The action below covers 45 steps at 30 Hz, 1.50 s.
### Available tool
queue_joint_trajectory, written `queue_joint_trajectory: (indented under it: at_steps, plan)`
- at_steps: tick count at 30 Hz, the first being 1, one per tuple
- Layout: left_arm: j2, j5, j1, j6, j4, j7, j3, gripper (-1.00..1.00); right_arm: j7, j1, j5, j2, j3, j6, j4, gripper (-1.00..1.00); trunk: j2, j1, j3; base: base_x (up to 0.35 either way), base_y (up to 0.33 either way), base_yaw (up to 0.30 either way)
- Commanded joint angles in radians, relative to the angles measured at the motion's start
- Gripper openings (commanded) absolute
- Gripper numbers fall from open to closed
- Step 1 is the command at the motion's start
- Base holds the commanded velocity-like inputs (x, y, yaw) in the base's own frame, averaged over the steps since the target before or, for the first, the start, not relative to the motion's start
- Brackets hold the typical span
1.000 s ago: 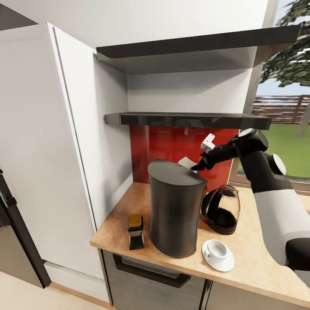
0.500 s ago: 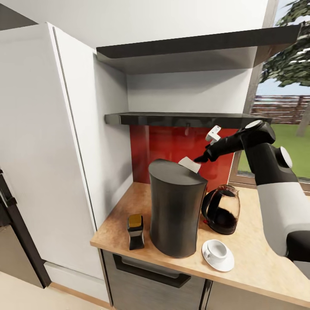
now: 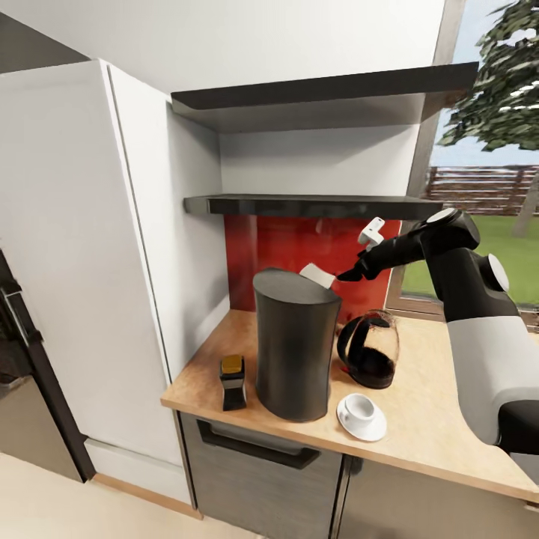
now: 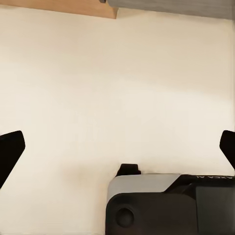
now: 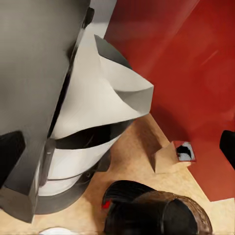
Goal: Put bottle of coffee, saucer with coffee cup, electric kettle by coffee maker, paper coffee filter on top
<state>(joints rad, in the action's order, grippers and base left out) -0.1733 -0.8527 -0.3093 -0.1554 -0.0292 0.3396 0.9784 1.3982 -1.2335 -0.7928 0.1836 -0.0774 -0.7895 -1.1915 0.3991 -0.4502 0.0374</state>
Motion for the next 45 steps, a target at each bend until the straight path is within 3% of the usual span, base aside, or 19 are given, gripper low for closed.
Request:
queue_joint_trajectory:
  at_steps: [1, 16, 20, 21, 22, 25, 28, 31, 34, 36, 39, 40, 45]
  plan:
    - [-0.001, -0.008, -0.001, -0.004, -0.003, 0.0, 0.008, 1.0, 0.007, -0.001, -0.006, 0.001, -0.001, -0.009, -0.001, 1.0, 0.001, 0.0, -0.001, -0.324, -0.091, 0.0]
    - [-0.001, -0.008, -0.001, -0.004, -0.003, -0.001, 0.008, 1.0, 0.007, -0.001, -0.006, 0.005, -0.002, -0.008, -0.001, 1.0, 0.001, 0.0, -0.001, -0.282, -0.073, 0.0]
    - [-0.001, -0.008, -0.001, -0.004, -0.003, 0.0, 0.008, 1.0, 0.004, 0.001, -0.006, 0.029, 0.033, -0.005, 0.003, 1.0, 0.001, 0.0, -0.001, -0.016, -0.002, 0.0]
    - [-0.001, -0.008, -0.001, -0.004, -0.003, -0.001, 0.008, 1.0, 0.005, 0.002, -0.006, 0.037, 0.071, -0.003, 0.007, 1.0, 0.001, 0.0, -0.001, -0.004, -0.001, 0.0]
    - [-0.001, -0.008, -0.001, -0.004, -0.003, -0.001, 0.008, 1.0, 0.005, 0.005, -0.008, 0.044, 0.133, 0.0, 0.021, 1.0, 0.001, 0.0, -0.001, -0.002, 0.0, 0.0]
    - [-0.001, -0.008, -0.001, -0.004, -0.003, 0.0, 0.008, 1.0, 0.006, 0.007, -0.01, 0.049, 0.226, 0.017, 0.037, 1.0, 0.001, 0.0, -0.001, 0.0, 0.0, 0.0]
    - [-0.001, -0.008, -0.001, -0.004, -0.003, -0.001, 0.008, 1.0, 0.009, 0.008, -0.011, 0.053, 0.282, 0.027, 0.043, 1.0, 0.001, 0.0, -0.001, 0.0, 0.0, 0.0]
    - [-0.001, -0.008, -0.001, -0.004, -0.003, 0.0, 0.008, 1.0, 0.013, 0.018, -0.009, 0.078, 0.313, 0.029, 0.042, 1.0, 0.001, 0.0, -0.001, 0.0, 0.0, 0.0]
    - [-0.001, -0.008, -0.001, -0.004, -0.003, -0.001, 0.008, 1.0, 0.016, 0.054, -0.006, 0.098, 0.329, 0.03, 0.034, 1.0, 0.001, 0.0, -0.001, 0.0, 0.0, 0.0]
    - [-0.001, -0.008, -0.001, -0.004, -0.003, -0.001, 0.008, 1.0, 0.016, 0.08, -0.005, 0.103, 0.361, 0.03, 0.017, 1.0, 0.001, 0.0, -0.001, 0.0, 0.0, 0.0]
    - [-0.001, -0.008, -0.001, -0.004, -0.003, -0.001, 0.007, 1.0, 0.016, 0.113, -0.004, 0.105, 0.425, 0.031, -0.01, 1.0, 0.001, 0.0, -0.001, 0.0, 0.0, 0.0]
    - [-0.001, -0.008, -0.001, -0.004, -0.003, -0.001, 0.007, 1.0, 0.015, 0.136, -0.005, 0.107, 0.508, 0.048, -0.023, 1.0, 0.001, 0.0, -0.001, 0.0, 0.0, 0.0]
    - [-0.001, -0.008, -0.001, -0.004, -0.003, -0.001, 0.007, 1.0, 0.015, 0.166, -0.008, 0.108, 0.618, 0.126, -0.026, 1.0, 0.001, 0.0, -0.001, 0.0, 0.0, 0.0]
